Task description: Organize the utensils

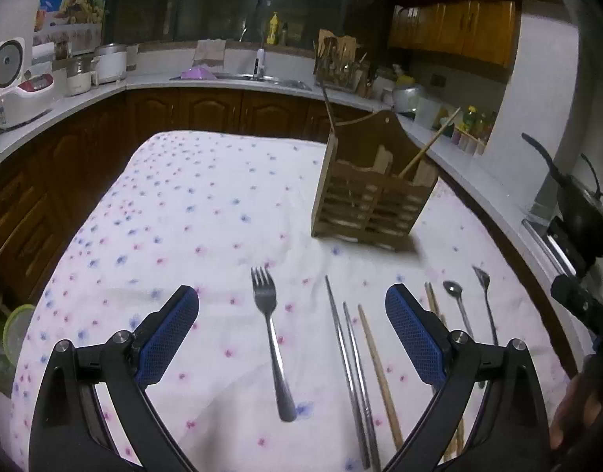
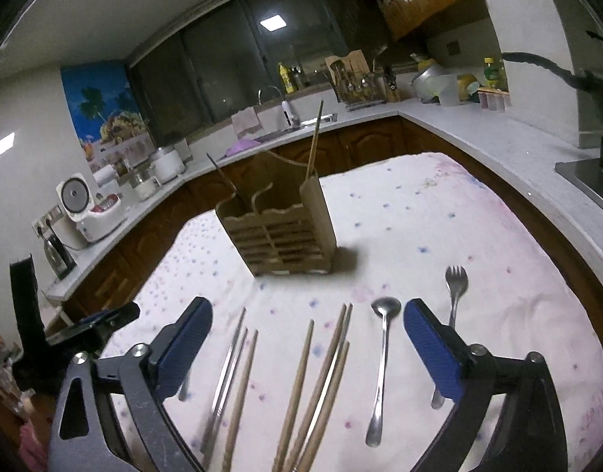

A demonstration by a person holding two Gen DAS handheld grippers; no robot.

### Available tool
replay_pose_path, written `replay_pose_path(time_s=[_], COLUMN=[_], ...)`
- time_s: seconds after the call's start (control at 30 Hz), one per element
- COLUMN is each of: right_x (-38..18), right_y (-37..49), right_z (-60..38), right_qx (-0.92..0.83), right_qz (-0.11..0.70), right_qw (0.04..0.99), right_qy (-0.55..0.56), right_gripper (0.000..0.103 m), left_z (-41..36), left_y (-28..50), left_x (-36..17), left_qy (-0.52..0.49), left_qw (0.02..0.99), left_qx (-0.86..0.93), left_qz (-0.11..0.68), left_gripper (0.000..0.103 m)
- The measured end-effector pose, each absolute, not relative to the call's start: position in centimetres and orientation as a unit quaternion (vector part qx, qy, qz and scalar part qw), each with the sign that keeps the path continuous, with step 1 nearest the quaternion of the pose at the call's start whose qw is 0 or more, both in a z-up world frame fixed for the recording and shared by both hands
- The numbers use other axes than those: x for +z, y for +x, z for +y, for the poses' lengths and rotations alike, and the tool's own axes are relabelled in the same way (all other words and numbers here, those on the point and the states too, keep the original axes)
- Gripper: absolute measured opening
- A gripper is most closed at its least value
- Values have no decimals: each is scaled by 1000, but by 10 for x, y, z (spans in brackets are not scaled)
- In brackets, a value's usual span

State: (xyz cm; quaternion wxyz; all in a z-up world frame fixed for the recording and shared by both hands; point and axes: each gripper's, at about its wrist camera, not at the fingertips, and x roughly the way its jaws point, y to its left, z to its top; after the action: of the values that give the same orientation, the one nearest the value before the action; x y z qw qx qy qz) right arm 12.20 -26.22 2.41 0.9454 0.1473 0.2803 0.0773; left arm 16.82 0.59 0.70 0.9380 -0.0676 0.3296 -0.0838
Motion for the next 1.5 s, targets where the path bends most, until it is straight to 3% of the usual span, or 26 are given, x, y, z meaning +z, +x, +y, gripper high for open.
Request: replay_pose_path(time_s=[0.6,0.83,1.07,1.13,1.17,1.27,1.5], right_x=[-16,-21,-36,-43,-48,-59,-76], right_y=[139,162,192,201,207,219,241], right_z=[-261,-268,-260,-259,-259,-258,-261], right_qx=[72,62,69,66,64,57,46], right_qz=[336,353,392,406,415,432,461], right_qw=[927,921,905,900,897,890,878], right_qy=[149,154,149,144,141,132,118], right_gripper=[99,63,48,31,27,22,16], left_z=[-2,-18,-41,-47,-49,-57,-67], left_y=[190,212,243,251,255,268,290], left_x=[-18,-23,-37,-43,-46,-55,-72], left_qy=[-42,-16,11,18,22,28,48], left_qw=[919,913,895,890,887,878,860], left_qx=[-73,-82,-98,-101,-102,-105,-105], left_qz=[384,400,434,444,451,466,498], left_gripper=[98,97,79,74,71,58,51])
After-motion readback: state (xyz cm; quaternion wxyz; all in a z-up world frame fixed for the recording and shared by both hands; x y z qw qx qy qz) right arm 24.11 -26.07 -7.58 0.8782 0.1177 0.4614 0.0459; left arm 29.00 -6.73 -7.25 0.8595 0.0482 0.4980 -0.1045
